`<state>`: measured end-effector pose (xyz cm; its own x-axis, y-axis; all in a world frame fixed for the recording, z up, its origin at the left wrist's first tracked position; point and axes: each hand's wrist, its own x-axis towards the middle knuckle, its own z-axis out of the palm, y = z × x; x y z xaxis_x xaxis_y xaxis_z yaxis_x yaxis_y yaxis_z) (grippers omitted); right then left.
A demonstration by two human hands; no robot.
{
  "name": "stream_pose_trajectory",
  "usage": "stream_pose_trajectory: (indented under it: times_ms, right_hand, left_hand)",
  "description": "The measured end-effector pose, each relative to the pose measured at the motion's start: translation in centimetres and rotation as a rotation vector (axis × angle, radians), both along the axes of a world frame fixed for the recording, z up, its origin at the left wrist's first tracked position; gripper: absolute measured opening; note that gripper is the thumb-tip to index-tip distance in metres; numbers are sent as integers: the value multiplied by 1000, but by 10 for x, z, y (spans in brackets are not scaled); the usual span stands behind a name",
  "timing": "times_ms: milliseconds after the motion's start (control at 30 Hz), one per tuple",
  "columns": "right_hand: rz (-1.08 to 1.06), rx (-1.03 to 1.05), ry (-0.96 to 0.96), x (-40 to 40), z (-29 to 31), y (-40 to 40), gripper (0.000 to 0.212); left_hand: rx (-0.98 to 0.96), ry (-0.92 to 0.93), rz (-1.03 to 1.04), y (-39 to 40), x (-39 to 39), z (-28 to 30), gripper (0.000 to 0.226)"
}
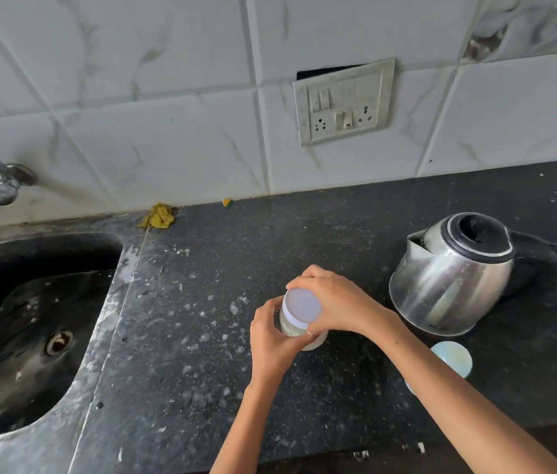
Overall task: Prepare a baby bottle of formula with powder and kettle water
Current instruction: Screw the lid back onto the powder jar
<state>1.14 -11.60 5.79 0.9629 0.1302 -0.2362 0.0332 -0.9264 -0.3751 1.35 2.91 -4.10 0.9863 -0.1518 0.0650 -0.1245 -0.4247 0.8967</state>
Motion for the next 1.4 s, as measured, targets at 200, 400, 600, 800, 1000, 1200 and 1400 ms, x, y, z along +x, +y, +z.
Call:
stream_pose_trajectory:
  times_ms: [200,400,600,800,1000,1200,1400]
  right_hand:
    - [-4,-182,25,12,5,15,82]
    - [-106,-255,-16,9,4,23,70]
    - [-105,-182,-10,8,2,22,68]
    - [11,-97,25,5,4,14,79]
    - [-63,-212,-16,9,2,28,70]
    - [-6,-60,-24,5,-3,16,75]
    - [-73,-202,-61,5,-2,24,71]
  left_hand:
    - [10,-6,20,-2,-3,0,70]
    - [-15,-19,22,-3,-6,2,59]
    - [-16,-47,26,-3,-5,-1,64]
    - [6,-60,33,-2,-3,-8,67]
    - [-25,-43,22,-4,-9,-5,64]
    - [-16,-53,47,-5,-8,-3,66]
    - [-3,-76,42,-5,-9,-7,65]
